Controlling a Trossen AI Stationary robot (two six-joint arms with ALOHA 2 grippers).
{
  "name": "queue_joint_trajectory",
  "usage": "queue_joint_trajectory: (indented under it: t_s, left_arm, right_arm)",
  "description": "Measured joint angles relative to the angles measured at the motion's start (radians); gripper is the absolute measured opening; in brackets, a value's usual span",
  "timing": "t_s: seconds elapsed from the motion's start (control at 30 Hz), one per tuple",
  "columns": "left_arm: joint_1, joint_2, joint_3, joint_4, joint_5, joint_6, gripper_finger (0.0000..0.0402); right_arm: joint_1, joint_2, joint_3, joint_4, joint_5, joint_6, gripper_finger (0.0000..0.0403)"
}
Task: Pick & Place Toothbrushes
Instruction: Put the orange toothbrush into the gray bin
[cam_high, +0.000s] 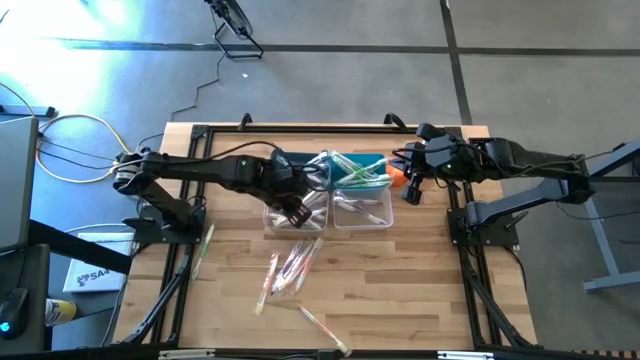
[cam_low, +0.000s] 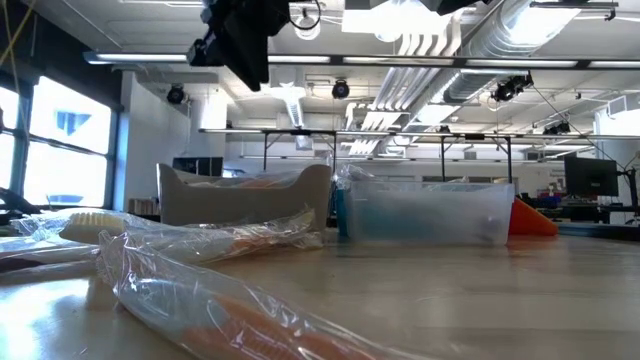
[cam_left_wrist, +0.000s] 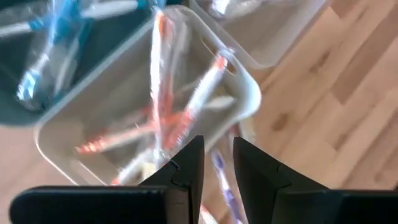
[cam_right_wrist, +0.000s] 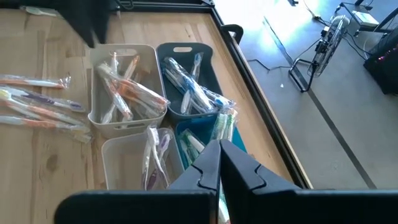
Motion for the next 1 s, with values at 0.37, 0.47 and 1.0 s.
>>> queue_joint_trajectory:
  t_s: [0.37,0.47,1.0]
  left_arm:
    - [-0.187,0.000,0.008,-0.002,-0.052,-0.270,0.0083]
    - [-0.244,0.000,0.008,-0.003,-0.092,-0.359,0.0083]
    - [-0.455,0.066,0.002,-0.010,-0.155,-0.776,0.0083]
  right_arm:
    - [0.000,0.000,0.000,-0.002,0.000,-0.002,0.0003]
    - [0.000,0.000,0.000,-0.002,0.000,-0.002,0.0003]
    - [0.000,0.000,0.000,-0.002,0.000,-0.004,0.0003]
